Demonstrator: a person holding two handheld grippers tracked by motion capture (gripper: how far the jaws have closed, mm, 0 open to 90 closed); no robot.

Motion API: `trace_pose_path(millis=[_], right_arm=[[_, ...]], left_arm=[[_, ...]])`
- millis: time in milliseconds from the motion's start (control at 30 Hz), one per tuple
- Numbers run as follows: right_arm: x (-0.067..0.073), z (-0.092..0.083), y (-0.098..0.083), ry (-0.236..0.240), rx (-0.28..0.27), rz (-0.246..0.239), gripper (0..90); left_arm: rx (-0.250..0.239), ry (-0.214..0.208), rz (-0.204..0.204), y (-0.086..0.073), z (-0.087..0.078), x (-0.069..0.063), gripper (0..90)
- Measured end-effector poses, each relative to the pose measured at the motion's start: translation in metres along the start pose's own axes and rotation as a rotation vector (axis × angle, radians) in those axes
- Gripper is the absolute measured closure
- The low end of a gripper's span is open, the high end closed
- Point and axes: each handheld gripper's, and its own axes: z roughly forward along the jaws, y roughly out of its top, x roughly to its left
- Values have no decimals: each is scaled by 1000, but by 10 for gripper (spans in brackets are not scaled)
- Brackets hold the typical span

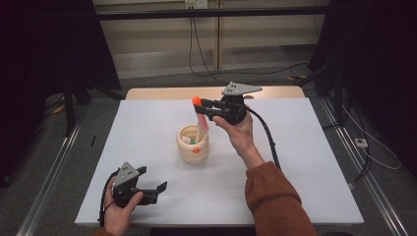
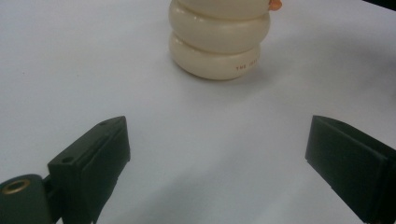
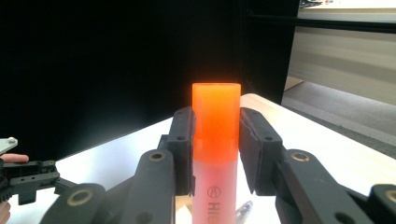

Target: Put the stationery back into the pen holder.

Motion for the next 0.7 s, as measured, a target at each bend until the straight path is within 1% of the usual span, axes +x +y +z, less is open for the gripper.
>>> trace_pose_path(millis=[133, 167, 367, 633, 700], right_arm=[[1, 7, -3, 13, 4, 8, 678], [2, 8, -5, 11, 9, 8, 678], [2, 16, -14, 24, 18, 26, 678], [0, 19, -26, 29, 28, 49, 678], [1, 19, -28, 28, 34, 48, 678]], left_arm=[[5, -1, 2, 0, 0, 0, 63], [4, 0, 2, 0, 0, 0, 63], [3, -2, -1, 0, 0, 0, 63], [5, -1, 1, 0, 0, 0, 63], [6, -2, 2, 0, 0, 0, 63]])
